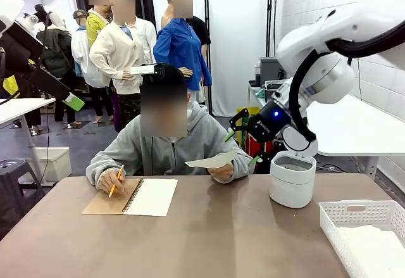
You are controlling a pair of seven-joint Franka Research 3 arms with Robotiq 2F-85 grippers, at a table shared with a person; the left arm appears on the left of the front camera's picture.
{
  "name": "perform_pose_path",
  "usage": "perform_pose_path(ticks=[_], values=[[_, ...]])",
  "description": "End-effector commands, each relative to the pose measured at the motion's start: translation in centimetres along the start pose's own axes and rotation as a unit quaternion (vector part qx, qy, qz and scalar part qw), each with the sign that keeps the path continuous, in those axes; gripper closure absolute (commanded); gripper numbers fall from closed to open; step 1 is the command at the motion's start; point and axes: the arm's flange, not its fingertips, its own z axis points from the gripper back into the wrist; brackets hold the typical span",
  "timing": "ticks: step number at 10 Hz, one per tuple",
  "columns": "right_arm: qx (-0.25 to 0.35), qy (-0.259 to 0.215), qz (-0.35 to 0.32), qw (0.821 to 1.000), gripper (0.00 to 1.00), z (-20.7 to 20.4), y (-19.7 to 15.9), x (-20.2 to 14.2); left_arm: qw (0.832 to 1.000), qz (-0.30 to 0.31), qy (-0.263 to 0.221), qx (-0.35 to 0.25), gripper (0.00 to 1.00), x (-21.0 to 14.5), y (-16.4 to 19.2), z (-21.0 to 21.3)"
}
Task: Sort the paper based on its condition.
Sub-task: If a person hands you a paper, place it in the Organizing basket , and if it's crumpled, put it in the Trash can.
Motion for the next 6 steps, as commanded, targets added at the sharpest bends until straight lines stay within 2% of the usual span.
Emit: perform_pose_path(ticks=[1, 3, 6], values=[[0.04, 0.011, -0.03, 0.999, 0.0, -0.6, 1.2, 1.1, 1.0, 0.0, -0.001, -0.002, 0.0, 0.0, 0.1, 0.0], [0.06, 0.033, -0.05, 0.996, 0.0, -2.6, 1.0, 2.2, 1.0, 0.0, -0.001, -0.002, 0.0, 0.0, 0.1, 0.0], [0.077, 0.027, -0.063, 0.995, 0.0, -3.9, 1.0, 4.2, 1.0, 0.0, -0.001, -0.002, 0.0, 0.0, 0.1, 0.0]])
